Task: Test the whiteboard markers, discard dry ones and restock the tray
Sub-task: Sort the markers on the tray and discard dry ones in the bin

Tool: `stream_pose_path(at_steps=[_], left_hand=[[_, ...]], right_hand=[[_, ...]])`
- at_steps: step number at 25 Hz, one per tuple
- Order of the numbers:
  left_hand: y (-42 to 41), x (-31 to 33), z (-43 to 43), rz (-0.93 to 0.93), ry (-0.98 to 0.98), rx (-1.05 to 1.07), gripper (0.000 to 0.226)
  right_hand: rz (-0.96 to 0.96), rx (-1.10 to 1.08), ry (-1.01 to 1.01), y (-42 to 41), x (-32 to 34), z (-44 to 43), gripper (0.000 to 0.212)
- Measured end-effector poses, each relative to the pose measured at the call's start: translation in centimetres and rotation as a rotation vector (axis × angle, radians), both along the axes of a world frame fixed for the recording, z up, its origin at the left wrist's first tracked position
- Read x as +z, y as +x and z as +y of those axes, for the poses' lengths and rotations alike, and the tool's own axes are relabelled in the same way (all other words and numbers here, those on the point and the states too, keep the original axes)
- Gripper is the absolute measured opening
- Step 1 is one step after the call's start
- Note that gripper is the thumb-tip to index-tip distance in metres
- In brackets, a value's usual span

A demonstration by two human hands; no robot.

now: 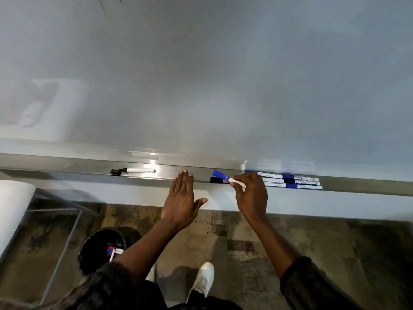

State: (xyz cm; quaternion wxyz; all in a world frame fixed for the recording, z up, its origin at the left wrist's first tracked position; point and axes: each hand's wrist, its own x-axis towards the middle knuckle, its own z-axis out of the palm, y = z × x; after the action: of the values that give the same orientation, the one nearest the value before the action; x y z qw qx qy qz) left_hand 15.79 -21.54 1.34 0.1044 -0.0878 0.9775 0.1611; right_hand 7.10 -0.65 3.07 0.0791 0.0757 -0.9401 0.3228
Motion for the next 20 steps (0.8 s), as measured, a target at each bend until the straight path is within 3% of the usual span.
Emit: stream_pose_path(at_steps=[2, 7, 11, 20], left_hand=[[-0.2, -1.9, -1.1, -0.06, -0.128, -0.125, 0.102], [-0.3, -3.9, -2.7, -0.119, -0.185, -0.224, 0.111], [-0.3, -4.6, -3.3, -0.123, -0.19, -0.258, 0.125], [-0.4, -5.2, -3.6, -0.122, -0.191, -0.288, 0.141]], right_hand=[[0.114, 0.062, 0.121, -2.1, -0.8, 0.1, 0.013], [0.19, 0.208, 0.339, -5.0, -3.1, -0.2, 0.021], [0.169, 0.235, 0.318, -5.4, -4.0, -0.6, 0.033], [0.028, 0.249, 0.274, -6.2, -5.3, -1.2, 0.032]])
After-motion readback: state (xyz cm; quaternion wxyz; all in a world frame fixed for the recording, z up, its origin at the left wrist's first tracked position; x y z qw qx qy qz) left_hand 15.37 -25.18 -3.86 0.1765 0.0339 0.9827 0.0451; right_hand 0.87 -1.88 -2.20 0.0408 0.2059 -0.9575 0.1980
